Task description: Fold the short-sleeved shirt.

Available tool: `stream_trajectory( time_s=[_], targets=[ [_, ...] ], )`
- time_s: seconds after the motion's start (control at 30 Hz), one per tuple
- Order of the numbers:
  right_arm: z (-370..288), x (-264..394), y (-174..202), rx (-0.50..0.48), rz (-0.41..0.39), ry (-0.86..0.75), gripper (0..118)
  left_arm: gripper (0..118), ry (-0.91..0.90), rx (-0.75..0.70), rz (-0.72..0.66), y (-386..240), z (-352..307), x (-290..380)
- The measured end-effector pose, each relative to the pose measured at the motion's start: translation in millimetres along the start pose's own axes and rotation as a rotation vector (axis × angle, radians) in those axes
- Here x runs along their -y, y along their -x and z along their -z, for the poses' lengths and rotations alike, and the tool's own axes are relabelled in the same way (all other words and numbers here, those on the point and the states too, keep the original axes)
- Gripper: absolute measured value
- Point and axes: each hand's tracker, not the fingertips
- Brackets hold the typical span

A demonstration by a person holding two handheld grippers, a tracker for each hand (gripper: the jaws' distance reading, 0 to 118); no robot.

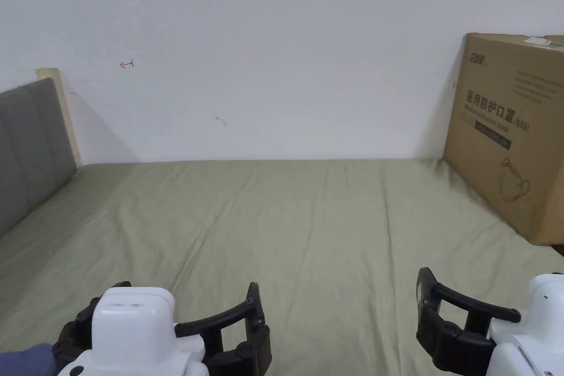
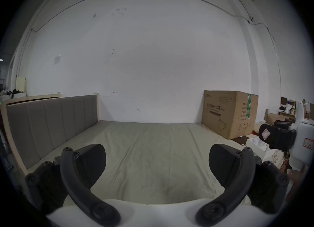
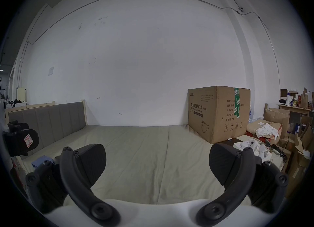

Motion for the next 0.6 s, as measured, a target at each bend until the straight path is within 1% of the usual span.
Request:
stream_trajectory(
  time_s=[0.17,0.27,0.33,0.4,0.47,0.57,0.6],
  targets=[
    [1.0,3.3,3.6,-0.008,-0.008,0.019,118,118,0.002,0.004,0.010,-3.2,-0.5,1.6],
    [1.9,5.9,4.2,-0.008,-0.010,0.029,118,118,0.017,-0.034,0.039,-8.2,1.7,5.0],
    [2.2,6.6,5.7,-0.012,-0.005,0.033,118,118,0.025,-0.033,0.057,-10.2,1.9,9.2],
    [3.0,8.1,6.8,-0.014,-0.005,0.038,118,116,0.056,-0.038,0.065,-12.8,5.5,10.3],
    [3.5,8.9,9.3,-0.016,-0.009,0.039,118,115,0.067,-0.019,0.032,-12.2,5.4,11.0],
    [4.7,10.0,9.4,-0.021,-0.010,0.041,118,116,0.046,0.016,-0.062,-6.4,4.6,9.2],
    [4.8,10.2,10.3,-0.021,-0.009,0.042,118,116,0.050,0.011,-0.067,-5.1,3.7,8.2]
  ],
)
